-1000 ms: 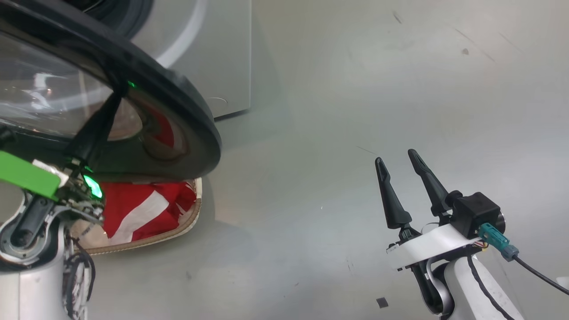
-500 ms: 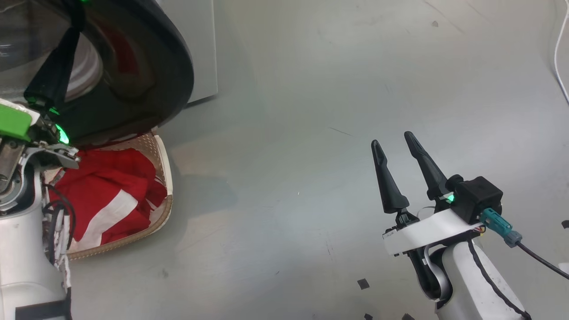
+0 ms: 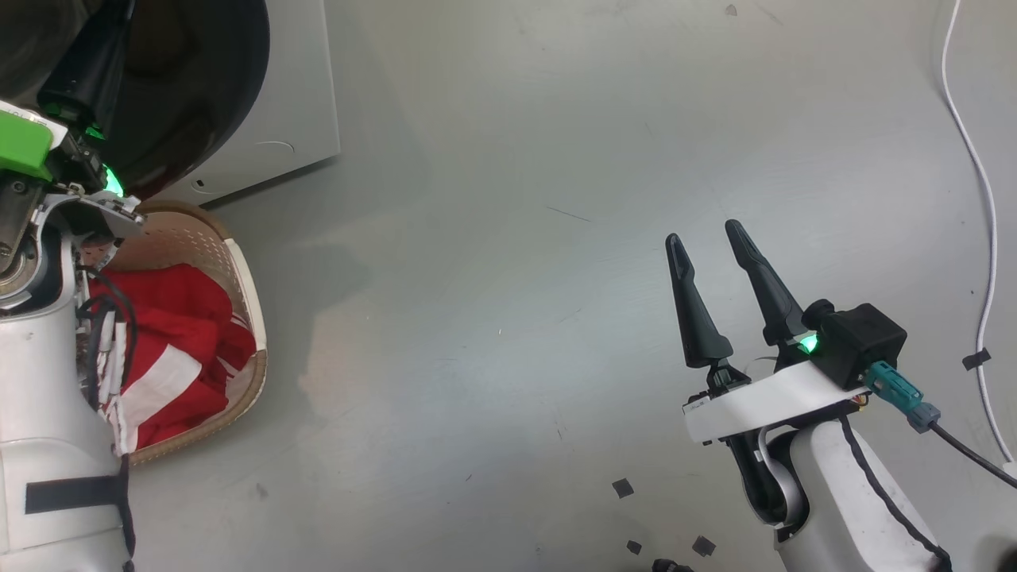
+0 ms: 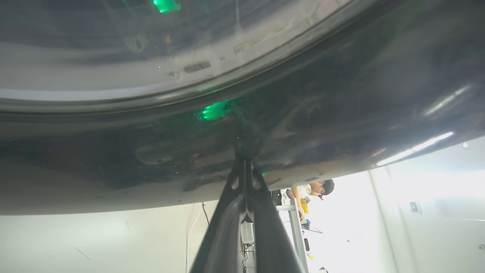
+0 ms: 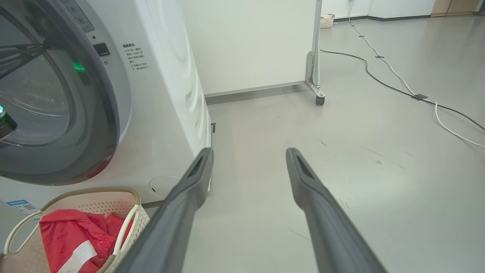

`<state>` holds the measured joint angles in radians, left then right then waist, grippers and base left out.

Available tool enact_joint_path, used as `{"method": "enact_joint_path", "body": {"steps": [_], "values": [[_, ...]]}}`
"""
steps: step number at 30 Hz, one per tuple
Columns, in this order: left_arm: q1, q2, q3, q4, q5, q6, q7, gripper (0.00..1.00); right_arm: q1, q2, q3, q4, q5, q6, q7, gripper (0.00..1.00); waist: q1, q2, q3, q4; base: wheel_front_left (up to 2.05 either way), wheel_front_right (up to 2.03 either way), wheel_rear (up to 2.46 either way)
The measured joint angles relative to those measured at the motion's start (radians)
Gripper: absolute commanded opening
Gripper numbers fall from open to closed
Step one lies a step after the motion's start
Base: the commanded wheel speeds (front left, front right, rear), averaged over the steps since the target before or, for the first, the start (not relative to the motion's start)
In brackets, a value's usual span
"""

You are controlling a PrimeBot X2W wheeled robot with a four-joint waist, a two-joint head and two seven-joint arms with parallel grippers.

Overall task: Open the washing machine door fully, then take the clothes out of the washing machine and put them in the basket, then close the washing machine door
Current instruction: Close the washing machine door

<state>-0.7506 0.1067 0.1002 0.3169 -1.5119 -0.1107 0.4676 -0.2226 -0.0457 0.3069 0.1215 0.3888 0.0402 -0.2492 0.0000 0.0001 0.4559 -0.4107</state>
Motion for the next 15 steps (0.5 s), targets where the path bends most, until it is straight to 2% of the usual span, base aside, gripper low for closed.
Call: {"method": "enact_joint_path", "body": {"steps": [10, 15], "values": [[-0.034, -0.005, -0.009, 0.065, 0.008, -0.002, -0.011, 0.00, 0.000, 0.001, -0.013, -0.003, 0.015, -0.016, 0.000, 1.00, 0.0000, 0.0000, -0.002, 0.010, 0.00, 0.00, 0.00], [-0.034, -0.025, -0.010, 0.081, -0.001, -0.009, -0.011, 0.00, 0.000, 0.000, -0.023, -0.003, 0.014, -0.018, 0.000, 1.00, 0.0001, 0.0000, -0.012, 0.030, 0.00, 0.00, 0.00]]}}
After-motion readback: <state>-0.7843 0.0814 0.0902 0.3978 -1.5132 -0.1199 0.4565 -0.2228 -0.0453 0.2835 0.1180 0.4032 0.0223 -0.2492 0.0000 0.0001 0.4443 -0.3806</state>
